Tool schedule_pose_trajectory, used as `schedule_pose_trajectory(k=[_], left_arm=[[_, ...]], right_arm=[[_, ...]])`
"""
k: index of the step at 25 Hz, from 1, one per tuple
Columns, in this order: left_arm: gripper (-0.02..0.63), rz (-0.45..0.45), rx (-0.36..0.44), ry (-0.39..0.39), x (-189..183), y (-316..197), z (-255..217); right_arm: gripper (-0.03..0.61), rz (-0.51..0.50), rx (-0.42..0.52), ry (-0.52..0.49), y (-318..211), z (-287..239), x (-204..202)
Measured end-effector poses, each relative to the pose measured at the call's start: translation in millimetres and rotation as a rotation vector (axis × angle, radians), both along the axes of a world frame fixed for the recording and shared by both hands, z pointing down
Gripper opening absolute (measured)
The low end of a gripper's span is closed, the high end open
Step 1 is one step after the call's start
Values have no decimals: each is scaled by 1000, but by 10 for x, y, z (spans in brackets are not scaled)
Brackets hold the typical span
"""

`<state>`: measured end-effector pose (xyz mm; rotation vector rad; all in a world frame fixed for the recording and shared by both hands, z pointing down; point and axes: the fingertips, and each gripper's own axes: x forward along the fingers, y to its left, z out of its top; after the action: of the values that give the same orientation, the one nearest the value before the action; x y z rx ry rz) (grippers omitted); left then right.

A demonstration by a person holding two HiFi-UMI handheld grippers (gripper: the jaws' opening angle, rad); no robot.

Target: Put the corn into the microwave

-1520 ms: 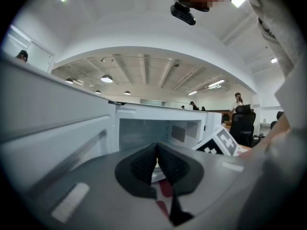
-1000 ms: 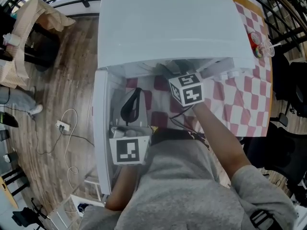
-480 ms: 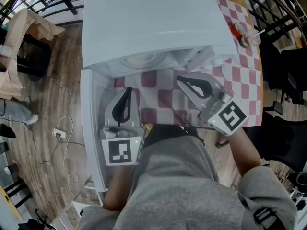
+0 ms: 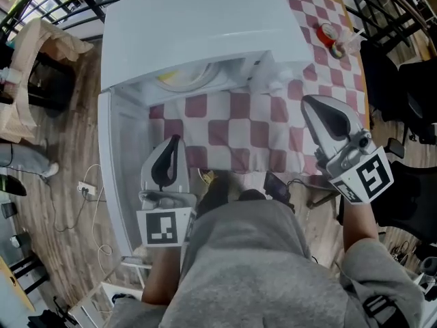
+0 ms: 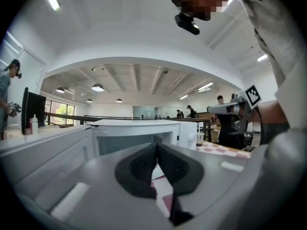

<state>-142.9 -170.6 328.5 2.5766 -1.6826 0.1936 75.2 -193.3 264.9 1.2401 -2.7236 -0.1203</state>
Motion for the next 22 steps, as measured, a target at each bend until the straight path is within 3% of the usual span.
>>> schedule_pose_trajectory(k=[6, 13, 22], left_arm=[[9, -15, 19, -5, 412, 406, -94], [9, -56, 34, -14, 961, 1107, -204], [9, -110, 40, -52, 1364, 1871, -268]], right_arm=[[0, 89, -115, -167, 354, 92, 442], [0, 140, -208, -155, 919, 268, 870], [0, 87, -182, -125, 1558, 302, 1198]])
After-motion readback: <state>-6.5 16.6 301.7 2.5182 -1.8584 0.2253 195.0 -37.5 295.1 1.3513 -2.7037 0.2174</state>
